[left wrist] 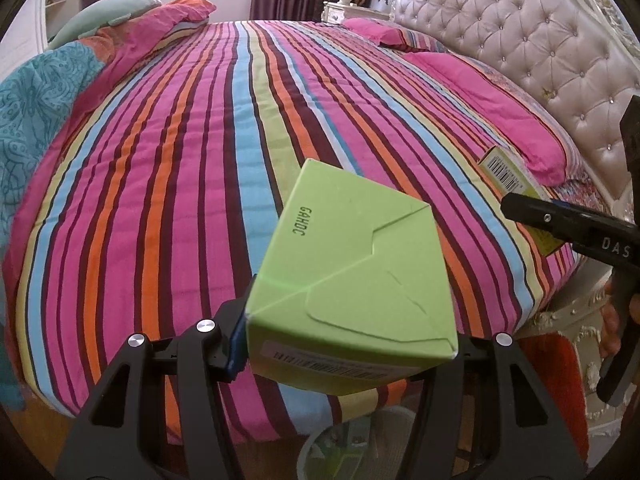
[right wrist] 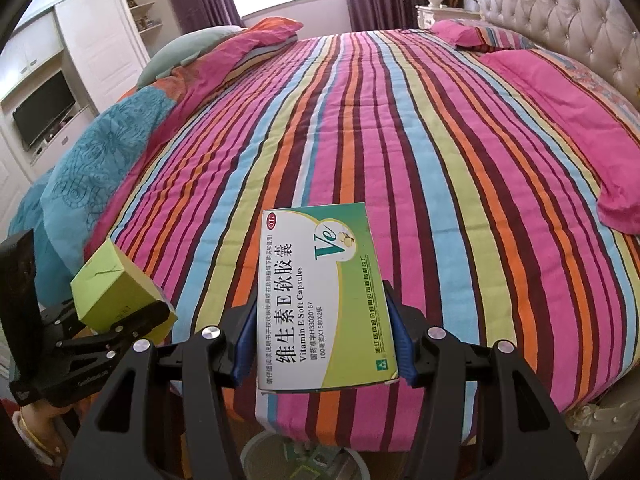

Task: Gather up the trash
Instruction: 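Carry the lime-green box and Vitamin E box with both tools over the wastebasket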

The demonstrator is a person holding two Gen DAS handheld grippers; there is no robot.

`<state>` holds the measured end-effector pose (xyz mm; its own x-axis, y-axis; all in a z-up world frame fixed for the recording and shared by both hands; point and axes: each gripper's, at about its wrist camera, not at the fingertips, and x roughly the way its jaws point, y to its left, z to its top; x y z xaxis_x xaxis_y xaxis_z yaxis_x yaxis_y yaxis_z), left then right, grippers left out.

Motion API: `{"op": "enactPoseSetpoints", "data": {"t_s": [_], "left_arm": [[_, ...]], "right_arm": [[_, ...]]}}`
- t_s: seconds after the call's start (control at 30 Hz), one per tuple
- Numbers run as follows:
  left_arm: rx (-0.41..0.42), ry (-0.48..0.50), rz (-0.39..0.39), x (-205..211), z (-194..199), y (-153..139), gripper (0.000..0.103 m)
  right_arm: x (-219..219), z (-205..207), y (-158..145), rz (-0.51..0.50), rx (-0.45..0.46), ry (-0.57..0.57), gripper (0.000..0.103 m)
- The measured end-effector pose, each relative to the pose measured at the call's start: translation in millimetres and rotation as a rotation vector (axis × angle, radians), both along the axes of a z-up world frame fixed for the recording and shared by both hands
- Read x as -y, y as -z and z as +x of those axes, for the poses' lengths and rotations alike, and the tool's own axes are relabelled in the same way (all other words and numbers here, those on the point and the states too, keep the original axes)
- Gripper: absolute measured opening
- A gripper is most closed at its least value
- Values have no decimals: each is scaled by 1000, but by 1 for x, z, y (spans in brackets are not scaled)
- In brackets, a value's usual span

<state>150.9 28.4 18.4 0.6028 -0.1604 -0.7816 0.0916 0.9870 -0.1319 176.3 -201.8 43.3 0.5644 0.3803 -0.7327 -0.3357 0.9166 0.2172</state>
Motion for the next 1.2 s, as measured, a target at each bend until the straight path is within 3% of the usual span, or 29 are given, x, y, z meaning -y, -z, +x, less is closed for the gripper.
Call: {"op": "enactPoseSetpoints", "data": {"t_s": [0.87,1.2], "left_arm": [[-59,49,-32,3,-75,37,55],[-112,125,-29,17,-106,56,55]], "right_arm": [[4,-79,26,42,-51,-101,52],[5,-106,38,78,-104,-132,52]]}}
